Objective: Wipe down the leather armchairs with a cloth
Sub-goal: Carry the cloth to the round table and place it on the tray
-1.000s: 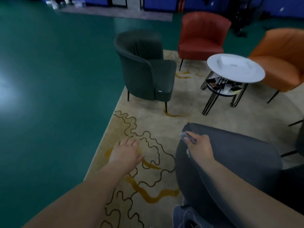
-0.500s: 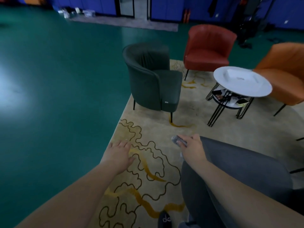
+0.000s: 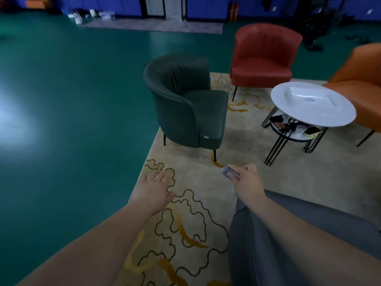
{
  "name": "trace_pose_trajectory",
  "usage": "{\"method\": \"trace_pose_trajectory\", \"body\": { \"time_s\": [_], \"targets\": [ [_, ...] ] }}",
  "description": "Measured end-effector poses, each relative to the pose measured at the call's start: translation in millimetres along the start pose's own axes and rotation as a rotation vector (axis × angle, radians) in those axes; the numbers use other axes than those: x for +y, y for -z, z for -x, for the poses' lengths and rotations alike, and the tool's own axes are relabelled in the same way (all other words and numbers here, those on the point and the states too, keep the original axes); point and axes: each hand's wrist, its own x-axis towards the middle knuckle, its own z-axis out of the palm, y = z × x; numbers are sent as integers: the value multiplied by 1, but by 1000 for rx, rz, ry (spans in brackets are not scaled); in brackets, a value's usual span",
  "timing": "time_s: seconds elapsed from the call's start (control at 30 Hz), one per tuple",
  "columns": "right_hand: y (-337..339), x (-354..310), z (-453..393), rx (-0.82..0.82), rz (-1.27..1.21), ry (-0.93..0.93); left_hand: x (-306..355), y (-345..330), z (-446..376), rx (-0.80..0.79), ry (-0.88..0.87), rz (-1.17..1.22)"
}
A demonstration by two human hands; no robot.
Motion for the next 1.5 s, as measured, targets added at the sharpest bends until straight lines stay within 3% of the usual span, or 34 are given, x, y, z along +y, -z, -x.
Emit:
{"method": "trace_pose_trajectory", "body": {
  "time_s": [0.77, 1.13, 1.5],
  "targets": [
    [-40, -39, -201, 266, -73, -277, -92, 69, -295, -57, -344, -71],
    [-3, 39, -295, 324, -81, -430, -16, 103, -425, -47, -415, -53],
    [82, 141, -417, 428, -107, -413, 104, 182, -563, 1, -492, -145]
  ]
}}
